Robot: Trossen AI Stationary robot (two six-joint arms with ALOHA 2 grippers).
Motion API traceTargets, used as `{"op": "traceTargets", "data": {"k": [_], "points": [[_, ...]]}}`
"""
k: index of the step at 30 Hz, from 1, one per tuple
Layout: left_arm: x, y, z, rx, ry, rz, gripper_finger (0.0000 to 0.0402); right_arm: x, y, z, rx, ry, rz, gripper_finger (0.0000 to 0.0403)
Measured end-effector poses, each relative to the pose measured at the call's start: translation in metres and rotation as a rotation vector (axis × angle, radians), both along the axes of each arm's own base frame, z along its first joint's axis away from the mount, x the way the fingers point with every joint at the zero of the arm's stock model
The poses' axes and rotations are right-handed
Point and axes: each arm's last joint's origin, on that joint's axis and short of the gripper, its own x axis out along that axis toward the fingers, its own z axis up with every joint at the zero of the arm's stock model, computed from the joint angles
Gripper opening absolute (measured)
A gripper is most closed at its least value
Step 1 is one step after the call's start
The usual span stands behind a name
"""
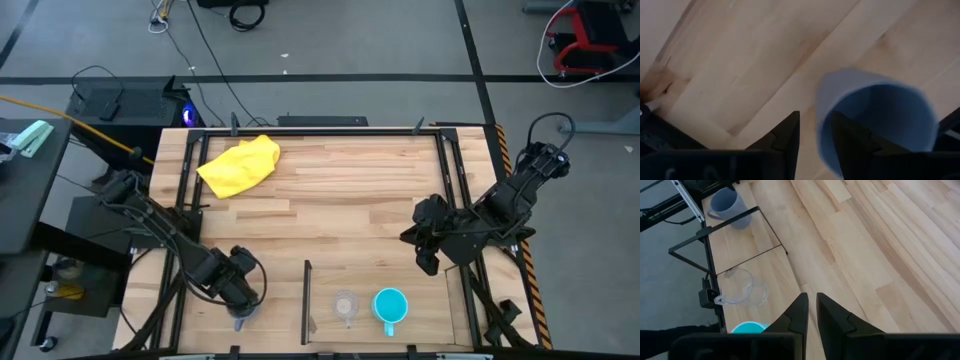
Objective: Stack small to large cups/mugs on shelf
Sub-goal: Put the violet mug on the shelf
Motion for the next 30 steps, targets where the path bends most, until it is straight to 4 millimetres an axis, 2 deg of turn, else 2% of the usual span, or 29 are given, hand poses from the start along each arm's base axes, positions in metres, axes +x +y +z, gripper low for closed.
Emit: {"op": "traceTargets", "data": {"k": [5,12,18,26,30], "points": [[-0.004,0.001,-0.011,-0.041,0.039,-0.042,0.0122,-0.002,0.003,0.0,0.01,-0.002,0.003,0.0044],[-0.002,-0.001,-0.025,-0.098,0.007,-0.065,0.0109,-0.002,0.003,0.0,0.013,-0.007,-0.006,0.0044],[0.001,0.004,-0.026,-0.096,0.006,-0.044,0.0084,-0.002,0.003,0.0,0.012,-0.007,-0.006,0.0044],[0.013,0.016,-0.025,-0.103,-0.01,-0.019,0.0022,-0.002,0.003,0.0,0.012,-0.007,-0.005,0.0044],[0.019,0.024,-0.025,-0.105,-0.016,0.011,0.0019,-0.002,0.003,0.0,0.012,-0.007,-0.005,0.0043]]}}
